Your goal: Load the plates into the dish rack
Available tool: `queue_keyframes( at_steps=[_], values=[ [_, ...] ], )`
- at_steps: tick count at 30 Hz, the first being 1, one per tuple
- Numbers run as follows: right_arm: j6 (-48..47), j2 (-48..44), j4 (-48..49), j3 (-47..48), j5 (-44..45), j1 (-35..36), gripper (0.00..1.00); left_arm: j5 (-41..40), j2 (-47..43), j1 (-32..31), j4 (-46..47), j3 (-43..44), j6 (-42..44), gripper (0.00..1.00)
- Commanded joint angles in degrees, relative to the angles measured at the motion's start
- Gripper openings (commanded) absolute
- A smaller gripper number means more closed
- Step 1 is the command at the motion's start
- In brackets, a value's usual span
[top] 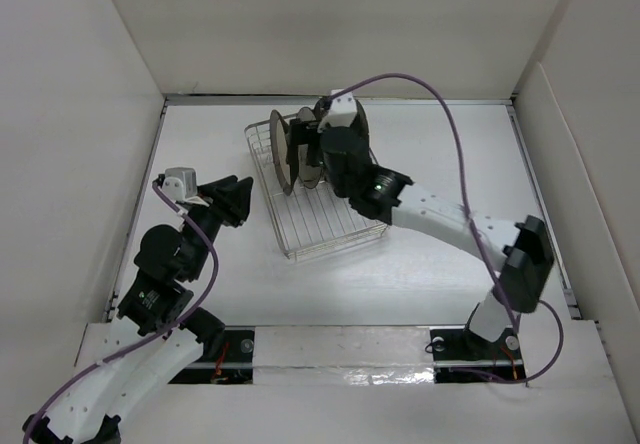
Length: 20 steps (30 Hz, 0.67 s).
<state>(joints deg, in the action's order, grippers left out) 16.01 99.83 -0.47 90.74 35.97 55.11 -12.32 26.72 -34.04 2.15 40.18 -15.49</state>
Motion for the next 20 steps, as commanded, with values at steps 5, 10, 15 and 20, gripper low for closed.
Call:
queue_keyframes(
  at_steps=[5,10,15,20],
  values=[
    [-5.45,-27.20,22.07,-27.34,15.34,-2.45,1.00,-2.36,2.11,0.12,1.62,1.21,0.80,0.37],
    [-1.87,-50.64,22.88,-44.04,14.33,-12.64,0.99,-3.24,2.63,0.12,2.42,0.60,1.68,0.38],
    [6.83,-58.61,16.21,-52.84,4.75,-25.30,0.99,-3.77,4.29,2.05,3.65,0.07,2.74,0.38],
    [8.42,-55.63,14.71,-53.39,-6.34,-32.87,0.99,-5.26,6.59,2.05,3.74,0.07,3.97,0.37]
  ],
)
